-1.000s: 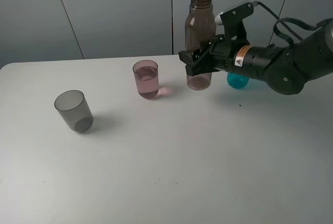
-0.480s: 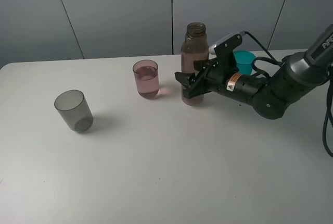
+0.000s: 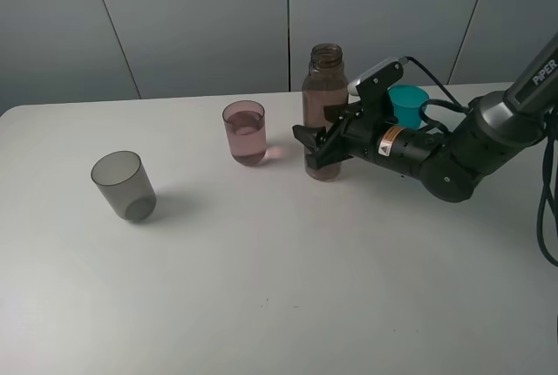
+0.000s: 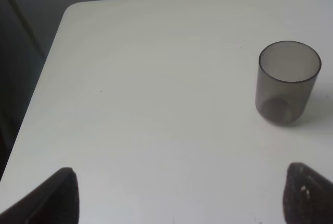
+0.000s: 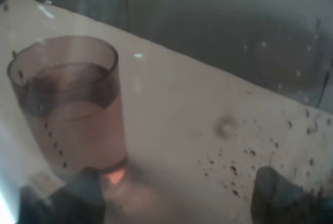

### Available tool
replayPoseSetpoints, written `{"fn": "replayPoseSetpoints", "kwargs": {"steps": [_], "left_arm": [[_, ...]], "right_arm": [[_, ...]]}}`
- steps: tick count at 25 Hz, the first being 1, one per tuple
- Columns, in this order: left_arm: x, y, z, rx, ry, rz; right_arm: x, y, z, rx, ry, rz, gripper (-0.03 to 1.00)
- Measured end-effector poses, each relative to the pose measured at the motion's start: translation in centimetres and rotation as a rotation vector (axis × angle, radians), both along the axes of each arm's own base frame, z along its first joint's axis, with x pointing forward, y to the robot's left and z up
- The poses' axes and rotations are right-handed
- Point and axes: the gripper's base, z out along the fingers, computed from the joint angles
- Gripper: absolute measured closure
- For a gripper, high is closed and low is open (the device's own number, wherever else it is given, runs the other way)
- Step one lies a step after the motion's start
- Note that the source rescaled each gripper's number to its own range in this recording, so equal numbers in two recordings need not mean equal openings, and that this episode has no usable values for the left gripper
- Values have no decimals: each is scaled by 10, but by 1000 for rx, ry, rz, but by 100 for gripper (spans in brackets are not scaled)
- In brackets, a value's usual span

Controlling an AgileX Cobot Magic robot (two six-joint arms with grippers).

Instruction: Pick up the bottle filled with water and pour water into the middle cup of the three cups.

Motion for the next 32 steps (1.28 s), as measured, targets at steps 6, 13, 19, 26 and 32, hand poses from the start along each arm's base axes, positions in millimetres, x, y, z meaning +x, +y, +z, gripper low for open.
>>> {"fn": "replayPoseSetpoints", "kwargs": {"steps": [6, 13, 19, 26, 32], "left_arm": [[0, 0, 0, 0, 0, 0], [0, 0, 0, 0, 0, 0], [0, 0, 0, 0, 0, 0], [0, 0, 0, 0, 0, 0], [0, 0, 0, 0, 0, 0]], "right_arm": [[0, 0, -1, -4, 4, -1, 95], [0, 0, -1, -6, 5, 1, 95], [-1, 1, -1, -10, 2, 20, 63], [-16, -7, 6, -42, -3, 3, 9], [-39, -19, 16, -109, 17, -18, 3]]}}
